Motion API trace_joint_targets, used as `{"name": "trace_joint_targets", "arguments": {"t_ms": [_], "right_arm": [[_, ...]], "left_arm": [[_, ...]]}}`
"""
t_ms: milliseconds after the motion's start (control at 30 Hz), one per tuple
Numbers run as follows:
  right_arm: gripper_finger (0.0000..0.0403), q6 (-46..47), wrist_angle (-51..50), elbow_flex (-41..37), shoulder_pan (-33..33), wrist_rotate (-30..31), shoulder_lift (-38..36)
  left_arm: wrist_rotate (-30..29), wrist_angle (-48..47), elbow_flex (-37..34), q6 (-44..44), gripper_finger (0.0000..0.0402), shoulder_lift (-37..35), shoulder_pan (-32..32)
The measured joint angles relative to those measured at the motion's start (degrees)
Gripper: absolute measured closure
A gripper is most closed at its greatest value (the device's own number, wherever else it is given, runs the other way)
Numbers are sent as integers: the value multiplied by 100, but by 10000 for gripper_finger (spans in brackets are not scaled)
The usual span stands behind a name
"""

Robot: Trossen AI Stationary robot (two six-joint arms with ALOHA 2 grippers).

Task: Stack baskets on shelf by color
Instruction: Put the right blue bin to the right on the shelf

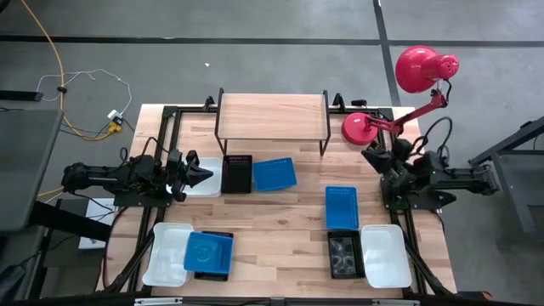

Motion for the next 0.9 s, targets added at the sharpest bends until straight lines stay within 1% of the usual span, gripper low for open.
{"name": "trace_joint_targets", "arguments": {"t_ms": [67, 100, 233, 300, 367, 467, 600, 700, 800, 900], "right_arm": [[402, -79, -452, 478, 8, -202, 403], [402, -92, -843, 730, 5, -219, 647], [394, -136, -2995, 1849, 5, -268, 1758], [378, -59, -4189, 2356, 5, -421, 2282], [354, 28, -5301, 2801, 5, -600, 2845], [309, -119, -6396, 3225, 5, -700, 3563], [252, -620, -6938, 3427, -4, -700, 4345], [225, -1241, -7375, 3427, -6, -699, 4876], [214, -1808, -7669, 3424, -6, -671, 5359], [213, -2177, -7572, 3426, -6, -678, 5730]], "left_arm": [[2, 0, -1, 1, 401, 1, 1], [0, 0, 1, -1, 401, 1, -1], [1, 0, -1, 0, 401, 1, 1], [0, 0, -1, 2, 401, 1, 0], [0, 0, 0, -1, 401, 1, -1], [0, 0, -1, 2, 401, 1, -1], [1, 0, -1, 2, 401, 1, 1], [1, 0, 0, 2, 401, 1, 1], [0, 0, 1, 1, 401, 1, 1], [0, 0, 0, 0, 401, 1, 0]]}}
